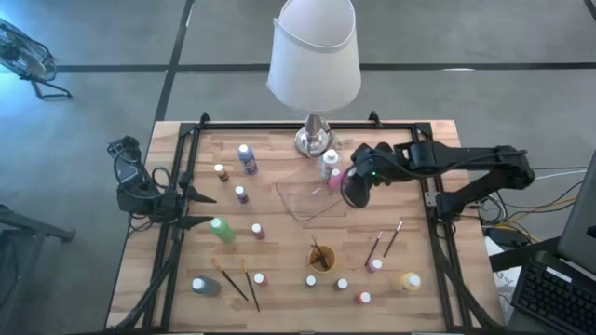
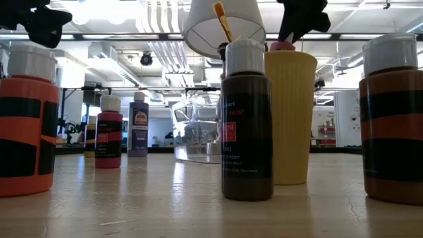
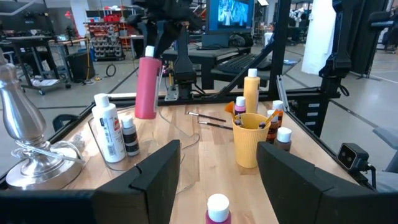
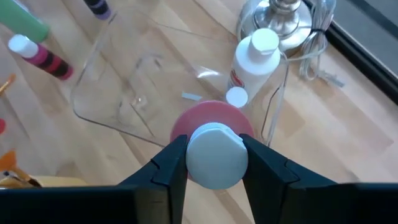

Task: Pick & Place Paint Supplies
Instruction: Put the red paint bottle into the transparent bin

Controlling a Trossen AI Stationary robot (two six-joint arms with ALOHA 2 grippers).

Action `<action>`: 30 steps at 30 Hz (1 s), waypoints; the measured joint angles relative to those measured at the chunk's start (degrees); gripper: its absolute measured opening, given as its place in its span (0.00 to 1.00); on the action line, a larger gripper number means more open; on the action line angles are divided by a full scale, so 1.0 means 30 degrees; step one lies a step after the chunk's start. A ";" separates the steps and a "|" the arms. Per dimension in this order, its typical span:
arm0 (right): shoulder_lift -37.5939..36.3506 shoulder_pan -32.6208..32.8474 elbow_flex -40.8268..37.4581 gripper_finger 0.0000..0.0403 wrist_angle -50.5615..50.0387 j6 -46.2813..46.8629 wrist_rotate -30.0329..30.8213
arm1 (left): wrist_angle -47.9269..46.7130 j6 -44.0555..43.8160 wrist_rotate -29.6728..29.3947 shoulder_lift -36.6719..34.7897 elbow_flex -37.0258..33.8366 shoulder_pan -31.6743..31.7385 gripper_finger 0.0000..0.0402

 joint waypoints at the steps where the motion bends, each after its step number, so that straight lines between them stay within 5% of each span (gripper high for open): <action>1: 0.0143 -0.0084 0.0000 0.29 0.0000 -0.0062 -0.0045 | 0.0005 0.0000 0.0000 0.0000 0.0000 0.0001 0.54; 30: 0.2907 -0.3096 -0.0036 0.29 -0.0674 -0.1204 -0.2556 | 0.0005 0.0000 0.0000 0.0000 0.0000 0.0007 0.54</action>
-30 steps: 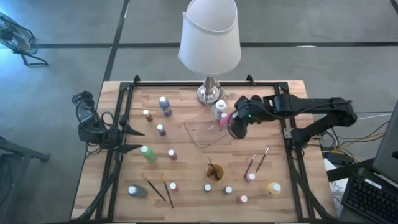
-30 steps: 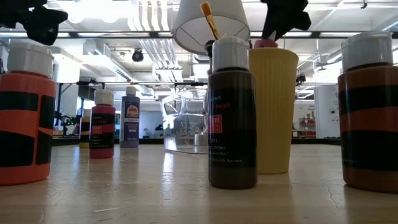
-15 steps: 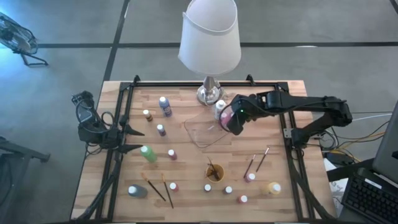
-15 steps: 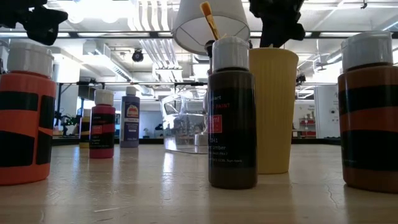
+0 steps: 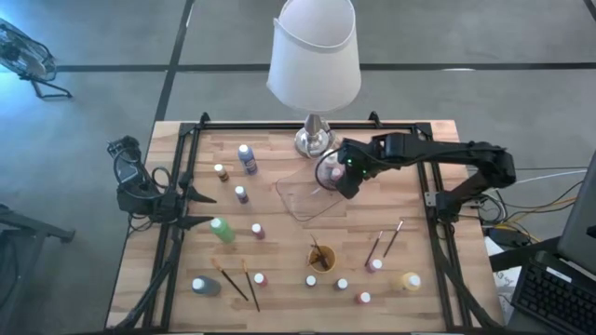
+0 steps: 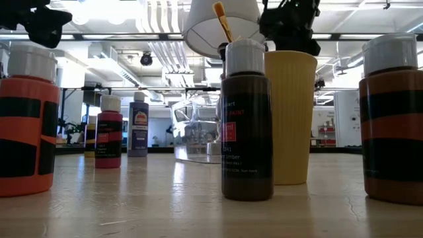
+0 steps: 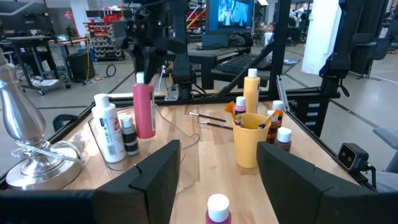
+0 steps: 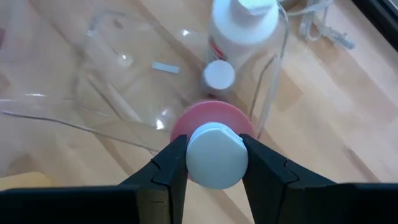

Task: Pick & Place Paint Supplies
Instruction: Put the red paint bottle into the transparent bin

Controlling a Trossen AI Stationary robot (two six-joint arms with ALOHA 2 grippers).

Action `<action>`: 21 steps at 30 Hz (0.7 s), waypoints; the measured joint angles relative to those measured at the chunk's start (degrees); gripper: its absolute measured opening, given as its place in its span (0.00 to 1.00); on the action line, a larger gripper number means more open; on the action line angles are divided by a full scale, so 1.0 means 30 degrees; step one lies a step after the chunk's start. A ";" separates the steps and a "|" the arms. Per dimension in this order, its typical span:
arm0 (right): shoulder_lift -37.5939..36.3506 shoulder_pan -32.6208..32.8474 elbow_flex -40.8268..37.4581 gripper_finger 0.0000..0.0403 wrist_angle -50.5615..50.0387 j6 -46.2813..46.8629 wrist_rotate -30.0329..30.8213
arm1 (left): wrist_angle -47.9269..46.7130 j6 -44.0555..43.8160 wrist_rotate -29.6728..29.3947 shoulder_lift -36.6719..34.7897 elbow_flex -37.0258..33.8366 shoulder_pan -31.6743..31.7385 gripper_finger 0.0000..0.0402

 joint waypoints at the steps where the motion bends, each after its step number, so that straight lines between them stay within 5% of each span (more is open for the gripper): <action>1: 0.0110 -0.0074 0.0000 0.29 -0.0097 -0.0034 0.0000 | 0.0000 0.0000 0.0007 0.0000 0.0000 -0.0007 0.54; 21: 0.1906 -0.0910 0.0000 0.33 -0.0412 -0.0842 -0.0809 | 0.0000 0.0000 0.0000 0.0000 0.0000 -0.0002 0.54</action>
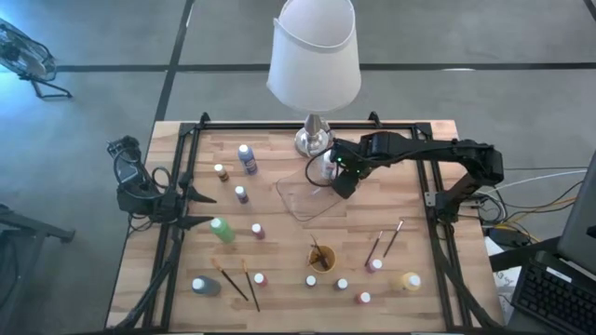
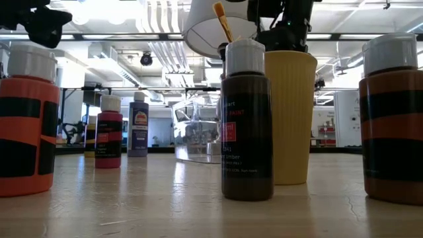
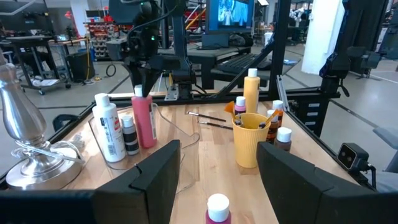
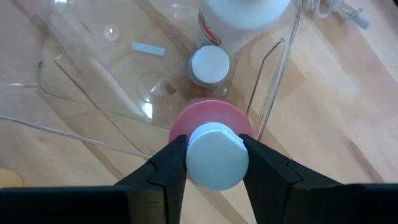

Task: Pick & Place Paint Supplies
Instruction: Put the red paint bottle into the transparent bin, then put the black paint brush into the yellow cup

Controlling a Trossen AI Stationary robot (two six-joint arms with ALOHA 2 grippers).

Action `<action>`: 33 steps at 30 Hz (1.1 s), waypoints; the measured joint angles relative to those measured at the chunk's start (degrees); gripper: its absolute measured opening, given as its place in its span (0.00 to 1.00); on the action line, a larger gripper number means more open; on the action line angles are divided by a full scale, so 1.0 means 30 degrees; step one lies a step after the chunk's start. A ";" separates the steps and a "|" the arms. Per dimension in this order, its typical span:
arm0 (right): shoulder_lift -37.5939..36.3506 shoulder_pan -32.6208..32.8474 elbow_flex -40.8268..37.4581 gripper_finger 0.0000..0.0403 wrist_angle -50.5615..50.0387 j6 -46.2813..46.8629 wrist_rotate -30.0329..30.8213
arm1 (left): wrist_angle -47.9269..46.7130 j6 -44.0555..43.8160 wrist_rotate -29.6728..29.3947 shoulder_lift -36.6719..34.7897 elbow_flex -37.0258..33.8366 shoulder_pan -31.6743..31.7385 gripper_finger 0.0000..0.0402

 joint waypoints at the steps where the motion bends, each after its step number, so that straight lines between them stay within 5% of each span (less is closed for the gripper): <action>1: 0.0000 -0.0028 0.0000 0.33 0.0000 0.0000 0.0000 | 0.0000 0.0000 0.0007 0.0000 0.0000 -0.0005 0.54; 8: -0.0097 -0.0028 -0.0015 0.34 -0.0013 0.0000 -0.0005 | 0.0000 0.0000 0.0007 0.0000 0.0000 -0.0005 0.54; 21: -0.0277 -0.0116 -0.0015 0.56 -0.0044 -0.0030 0.0095 | 0.0000 0.0000 0.0004 0.0000 0.0000 -0.0002 0.54; 33: -0.1880 -0.0081 0.0073 0.55 -0.0087 0.0338 0.1044 | -0.0007 0.0000 0.0006 0.0000 0.0000 -0.0001 0.54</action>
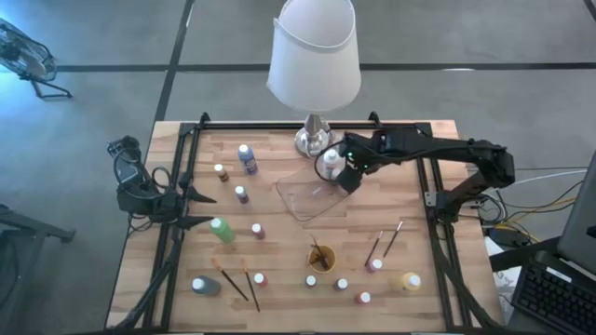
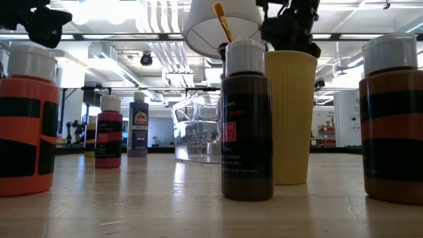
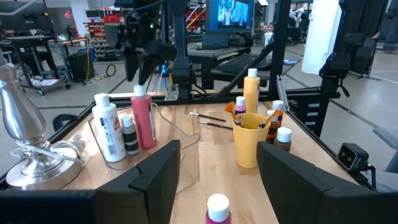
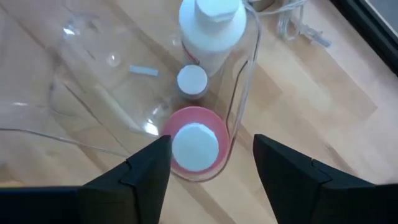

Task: Pick & Place Paint Supplies
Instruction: Put the black paint brush into the yellow cup

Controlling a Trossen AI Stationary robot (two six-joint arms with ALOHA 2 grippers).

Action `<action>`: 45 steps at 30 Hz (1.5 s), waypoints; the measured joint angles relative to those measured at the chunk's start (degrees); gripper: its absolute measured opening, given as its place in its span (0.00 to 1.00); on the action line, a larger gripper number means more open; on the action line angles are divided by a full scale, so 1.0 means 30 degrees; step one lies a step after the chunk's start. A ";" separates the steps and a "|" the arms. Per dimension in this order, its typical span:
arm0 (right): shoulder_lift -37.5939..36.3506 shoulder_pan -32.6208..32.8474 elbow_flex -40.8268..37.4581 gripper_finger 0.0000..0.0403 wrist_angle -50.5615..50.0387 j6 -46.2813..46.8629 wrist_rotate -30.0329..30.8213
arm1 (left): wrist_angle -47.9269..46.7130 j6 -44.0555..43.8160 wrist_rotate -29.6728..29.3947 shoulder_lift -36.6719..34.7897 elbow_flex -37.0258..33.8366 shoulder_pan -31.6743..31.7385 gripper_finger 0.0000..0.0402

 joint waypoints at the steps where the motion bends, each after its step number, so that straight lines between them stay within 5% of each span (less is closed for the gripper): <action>1: -0.0194 -0.0006 0.0000 0.54 -0.0025 0.0207 -0.0002 | 0.0005 0.0000 -0.0006 0.0000 0.0000 0.0002 0.54; 16: -0.3309 0.0470 0.0000 0.38 -0.1423 0.3226 0.0049 | 0.0000 0.0000 0.0001 0.0000 0.0000 0.0004 0.54; 33: -0.4039 0.5766 -0.0174 0.13 -0.5882 0.9073 0.0006 | 0.0000 0.0000 -0.0005 0.0000 0.0000 -0.0003 0.54; 45: -0.4044 0.9034 -0.1658 0.18 -0.7476 1.3942 0.0057 | 0.0000 0.0000 -0.0002 0.0000 0.0000 0.0000 0.54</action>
